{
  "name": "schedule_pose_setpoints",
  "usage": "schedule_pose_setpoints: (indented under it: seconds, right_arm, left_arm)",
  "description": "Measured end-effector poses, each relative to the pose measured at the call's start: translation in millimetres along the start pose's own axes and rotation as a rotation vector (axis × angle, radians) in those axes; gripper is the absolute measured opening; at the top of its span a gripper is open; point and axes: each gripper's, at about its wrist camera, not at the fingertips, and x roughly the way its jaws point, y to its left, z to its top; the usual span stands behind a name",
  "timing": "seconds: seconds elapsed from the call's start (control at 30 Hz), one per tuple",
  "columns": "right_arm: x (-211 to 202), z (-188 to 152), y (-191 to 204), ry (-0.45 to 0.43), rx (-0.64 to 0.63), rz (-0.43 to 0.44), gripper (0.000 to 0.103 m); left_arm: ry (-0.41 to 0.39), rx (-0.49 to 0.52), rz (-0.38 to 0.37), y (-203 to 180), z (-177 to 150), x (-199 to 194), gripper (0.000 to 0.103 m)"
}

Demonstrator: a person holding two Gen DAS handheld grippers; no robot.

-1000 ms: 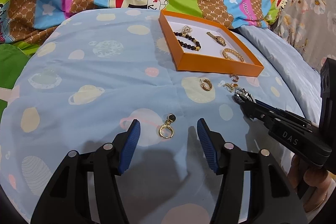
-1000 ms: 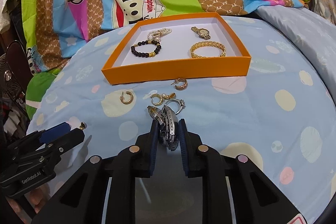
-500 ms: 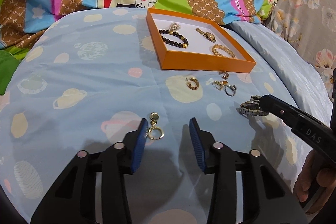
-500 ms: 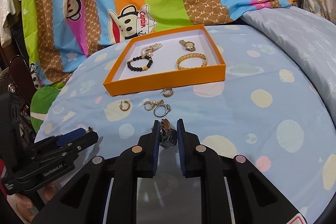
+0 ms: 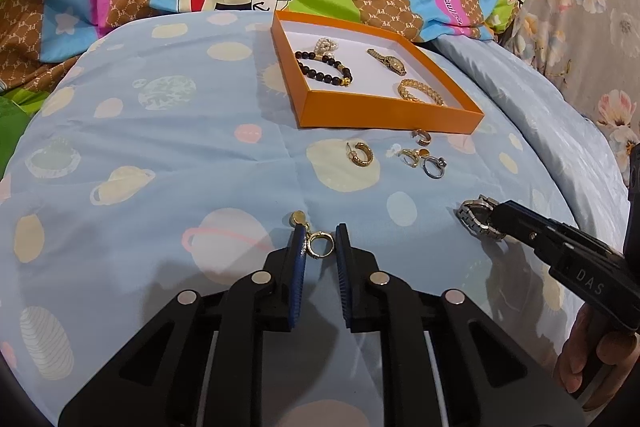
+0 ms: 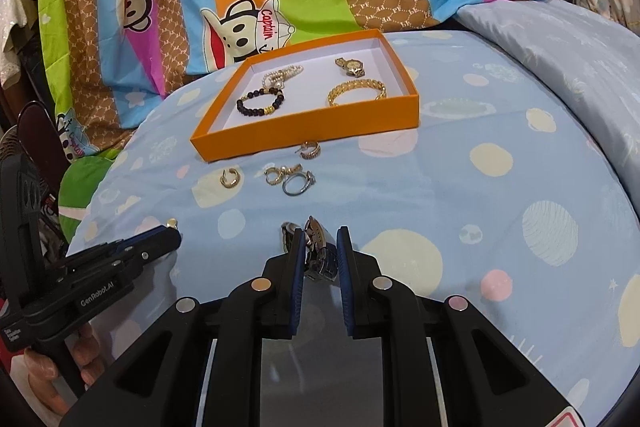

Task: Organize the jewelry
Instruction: 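Grasp the gold earring with a black stone with the left tool, then carry the pendant and earring into the orange box and open both tools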

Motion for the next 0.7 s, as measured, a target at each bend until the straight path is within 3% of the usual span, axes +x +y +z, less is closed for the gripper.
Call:
schedule_pose_setpoints:
  seconds: [0.27, 0.5, 0.57, 0.63, 0.67, 0.7]
  right_arm:
    - [13, -3, 2, 0.031, -0.006, -0.001, 0.021]
    - [21, 3, 6, 0.031, -0.021, -0.016, 0.024]
    - [23, 5, 6, 0.029, -0.019, -0.017, 0.024]
    - [24, 6, 5, 0.027, -0.011, -0.01, 0.017]
    - [23, 6, 5, 0.025, -0.006, -0.004, 0.017]
    - [23, 6, 5, 0.024, -0.003, 0.001, 0.017]
  left_arm:
    - [-0.001, 0.006, 0.01, -1, 1, 2, 0.015]
    - [-0.004, 0.016, 0.012, -7, 3, 5, 0.026]
    - [-0.004, 0.015, 0.009, -7, 4, 5, 0.026]
    - [-0.005, 0.009, 0.003, -6, 5, 6, 0.025]
    - [-0.005, 0.006, 0.004, -6, 5, 6, 0.023]
    - [-0.004, 0.003, 0.0, -5, 6, 6, 0.014]
